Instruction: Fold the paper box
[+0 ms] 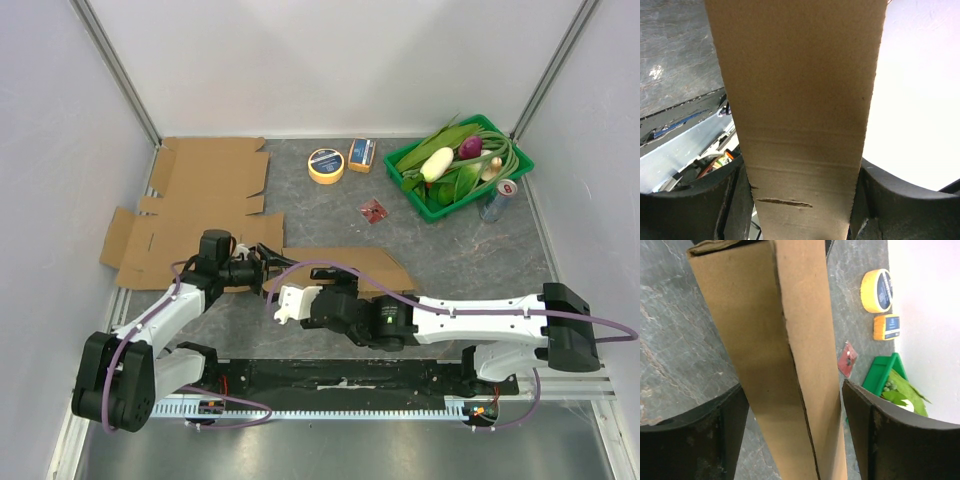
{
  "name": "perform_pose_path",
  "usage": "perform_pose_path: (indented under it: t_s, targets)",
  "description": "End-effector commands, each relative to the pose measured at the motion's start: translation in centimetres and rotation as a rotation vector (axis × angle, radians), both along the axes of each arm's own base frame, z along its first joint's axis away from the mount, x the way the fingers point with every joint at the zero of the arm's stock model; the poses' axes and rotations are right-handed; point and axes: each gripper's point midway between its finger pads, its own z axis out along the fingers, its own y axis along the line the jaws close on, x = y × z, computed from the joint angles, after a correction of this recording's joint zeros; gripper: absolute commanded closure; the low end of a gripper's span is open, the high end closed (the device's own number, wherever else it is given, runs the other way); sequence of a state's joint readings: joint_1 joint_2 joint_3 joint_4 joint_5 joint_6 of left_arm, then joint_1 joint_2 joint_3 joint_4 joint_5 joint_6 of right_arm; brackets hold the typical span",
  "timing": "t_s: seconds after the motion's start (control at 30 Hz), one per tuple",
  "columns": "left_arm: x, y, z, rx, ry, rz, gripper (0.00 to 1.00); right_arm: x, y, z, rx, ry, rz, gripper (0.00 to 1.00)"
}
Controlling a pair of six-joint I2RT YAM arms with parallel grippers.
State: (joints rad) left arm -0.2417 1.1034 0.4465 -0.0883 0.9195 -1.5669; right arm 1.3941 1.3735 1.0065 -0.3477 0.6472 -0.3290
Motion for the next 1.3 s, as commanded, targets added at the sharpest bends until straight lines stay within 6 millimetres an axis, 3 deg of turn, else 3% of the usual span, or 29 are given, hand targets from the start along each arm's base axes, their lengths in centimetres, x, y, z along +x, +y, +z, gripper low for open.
perform_pose_path:
  t_s: [0.0, 0.07, 0.17, 0.27, 0.3, 0.4, 0.5, 0.6, 0.73, 0.8, 0.87, 0.9, 0.97, 1.0, 1.07, 1.1, 1.23, 1.27]
  targets:
    - [-1.7, -0.7, 2.2, -0.107, -0.022, -0.105, 0.58, 1.0, 0.6, 2.2, 0.072, -0.096, -0.04, 0.28]
    - [-1.8, -0.8, 2.0, -0.109, -0.022, -0.106, 0.54, 0.8, 0.4, 2.7, 0.075, -0.088, -0.021, 0.39]
    - [-1.8, -0.7, 1.8, -0.114, -0.035, -0.107, 0.45, 0.2, 0.3, 2.9, 0.075, -0.067, 0.011, 0.47]
    - [-1.7, -0.8, 2.0, -0.112, -0.086, -0.125, 0.34, 0.0, 0.0, 2.8, 0.049, -0.048, 0.014, 0.5]
    - [-1.5, -0.8, 2.1, -0.099, -0.128, -0.134, 0.25, 0.0, -0.1, 2.9, 0.051, -0.04, 0.006, 0.52]
    - [-1.0, -0.8, 2.8, -0.09, -0.249, -0.152, 0.13, -0.4, -0.5, 2.4, 0.046, -0.004, 0.01, 0.55]
    - [0.3, 0.2, 2.9, -0.008, -0.418, -0.138, 0.08, -0.8, -1.1, 1.9, 0.035, 0.046, -0.002, 0.58]
    - [1.3, 2.3, 2.2, 0.12, -0.542, -0.086, 0.07, -1.0, -2.1, 1.9, 0.019, 0.09, -0.01, 0.61]
    - [1.5, 6.6, 0.8, 0.373, -0.629, 0.03, 0.1, -0.7, -3.6, 2.3, 0.047, 0.216, -0.045, 0.62]
    - [1.9, 8.3, 2.3, 0.513, -0.779, 0.104, 0.21, 0.3, -4.8, 2.4, 0.043, 0.256, -0.086, 0.62]
    - [2.1, 9.2, 3.9, 0.577, -0.905, 0.144, 0.24, 0.5, -5.1, 1.7, 0.035, 0.341, -0.084, 0.62]
    - [2.0, 9.2, 6.1, 0.581, -1.027, 0.161, 0.25, 1.5, -5.3, 1.9, 0.05, 0.359, -0.108, 0.63]
    - [2.3, 8.6, 9.0, 0.579, -1.234, 0.123, 0.25, 1.4, -4.8, 1.0, 0.043, 0.441, -0.073, 0.63]
    - [2.0, 7.8, 9.8, 0.543, -1.292, 0.079, 0.26, 2.8, -5.3, 1.2, 0.067, 0.473, -0.102, 0.62]
    - [2.3, 6.4, 9.9, 0.522, -1.384, -0.025, 0.26, 3.0, -5.3, -0.1, 0.033, 0.57, -0.1, 0.62]
    - [2.3, 5.9, 11.0, 0.511, -1.435, -0.062, 0.27, 3.4, -4.8, -0.6, 0.038, 0.632, -0.084, 0.62]
    - [3.6, 3.2, 11.0, 0.554, -1.596, -0.212, 0.34, 3.5, -3.7, -1.1, 0.027, 0.736, -0.065, 0.61]
    - [3.8, 2.8, 11.8, 0.557, -1.652, -0.233, 0.34, 3.8, -3.4, -0.8, 0.035, 0.744, -0.059, 0.61]
